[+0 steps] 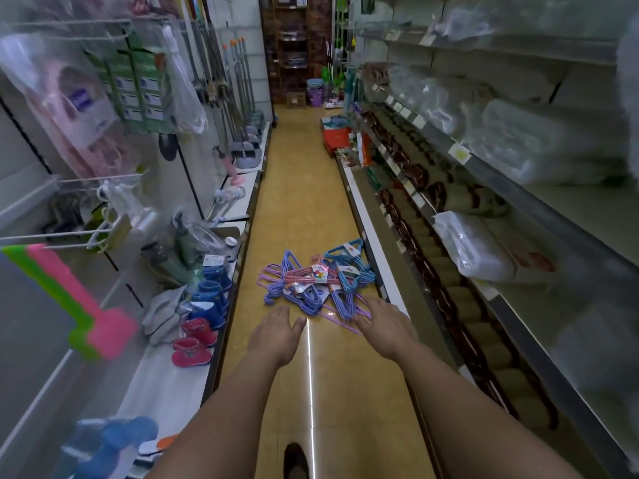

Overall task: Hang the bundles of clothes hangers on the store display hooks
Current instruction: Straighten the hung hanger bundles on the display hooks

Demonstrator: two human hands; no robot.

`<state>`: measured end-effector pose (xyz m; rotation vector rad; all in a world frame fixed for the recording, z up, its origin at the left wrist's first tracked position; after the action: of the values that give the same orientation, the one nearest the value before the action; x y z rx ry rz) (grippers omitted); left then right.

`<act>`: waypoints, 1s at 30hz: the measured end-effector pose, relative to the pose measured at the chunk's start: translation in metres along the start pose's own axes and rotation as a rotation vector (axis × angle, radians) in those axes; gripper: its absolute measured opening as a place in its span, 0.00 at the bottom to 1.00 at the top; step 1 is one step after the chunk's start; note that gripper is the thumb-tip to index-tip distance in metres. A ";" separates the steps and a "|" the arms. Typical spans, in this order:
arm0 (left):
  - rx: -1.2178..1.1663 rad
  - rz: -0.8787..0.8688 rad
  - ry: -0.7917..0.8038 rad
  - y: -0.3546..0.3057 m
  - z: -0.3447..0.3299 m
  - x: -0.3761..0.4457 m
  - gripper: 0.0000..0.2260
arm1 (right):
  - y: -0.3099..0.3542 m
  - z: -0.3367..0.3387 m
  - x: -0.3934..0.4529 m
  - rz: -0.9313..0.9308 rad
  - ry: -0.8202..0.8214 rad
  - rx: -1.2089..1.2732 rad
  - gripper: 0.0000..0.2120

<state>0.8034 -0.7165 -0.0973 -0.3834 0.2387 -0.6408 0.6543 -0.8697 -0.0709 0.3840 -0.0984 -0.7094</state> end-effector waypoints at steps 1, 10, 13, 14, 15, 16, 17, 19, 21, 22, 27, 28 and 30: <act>-0.005 -0.007 0.001 0.003 -0.002 0.021 0.28 | 0.000 -0.002 0.020 -0.005 0.003 -0.004 0.28; -0.075 -0.028 0.018 0.020 0.014 0.201 0.23 | 0.027 0.000 0.194 -0.053 -0.001 -0.037 0.26; -0.065 -0.043 0.034 0.023 0.018 0.252 0.23 | 0.032 -0.005 0.241 -0.080 0.017 -0.052 0.27; -0.058 -0.046 0.037 0.024 0.018 0.268 0.23 | 0.032 -0.009 0.255 -0.085 0.023 -0.051 0.27; -0.052 -0.046 0.042 0.026 0.017 0.280 0.23 | 0.031 -0.013 0.267 -0.088 0.026 -0.050 0.27; -0.052 -0.048 0.050 0.027 0.015 0.293 0.23 | 0.028 -0.017 0.278 -0.094 0.033 -0.049 0.27; -0.054 -0.049 0.060 0.029 0.011 0.304 0.22 | 0.026 -0.021 0.288 -0.102 0.041 -0.051 0.26; -0.059 -0.050 0.084 0.032 0.003 0.324 0.22 | 0.019 -0.028 0.306 -0.123 0.063 -0.060 0.27; -0.062 -0.043 0.107 0.031 -0.006 0.345 0.21 | 0.011 -0.034 0.326 -0.145 0.079 -0.067 0.28; -0.068 -0.041 0.109 0.030 -0.011 0.356 0.20 | 0.006 -0.037 0.336 -0.152 0.082 -0.065 0.28; -0.055 -0.035 0.129 0.021 -0.034 0.412 0.22 | -0.018 -0.044 0.400 -0.163 0.081 -0.041 0.25; -0.056 -0.035 0.139 0.019 -0.038 0.423 0.22 | -0.024 -0.045 0.413 -0.163 0.086 -0.036 0.25; -0.063 -0.030 0.147 0.012 -0.048 0.451 0.21 | -0.038 -0.047 0.445 -0.166 0.097 -0.023 0.26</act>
<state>1.1445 -1.0008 -0.1899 -0.4012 0.3948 -0.6929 0.9778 -1.1716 -0.1476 0.4073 0.0336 -0.8536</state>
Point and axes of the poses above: each hand's wrist, its own x-axis towards the middle knuckle, its own z-axis out of the back of the hand, y = z × x, the point moved 1 cm from there along x, towards the middle knuckle, and after that the axes turned 6 degrees about -y, right-handed, at the moved point
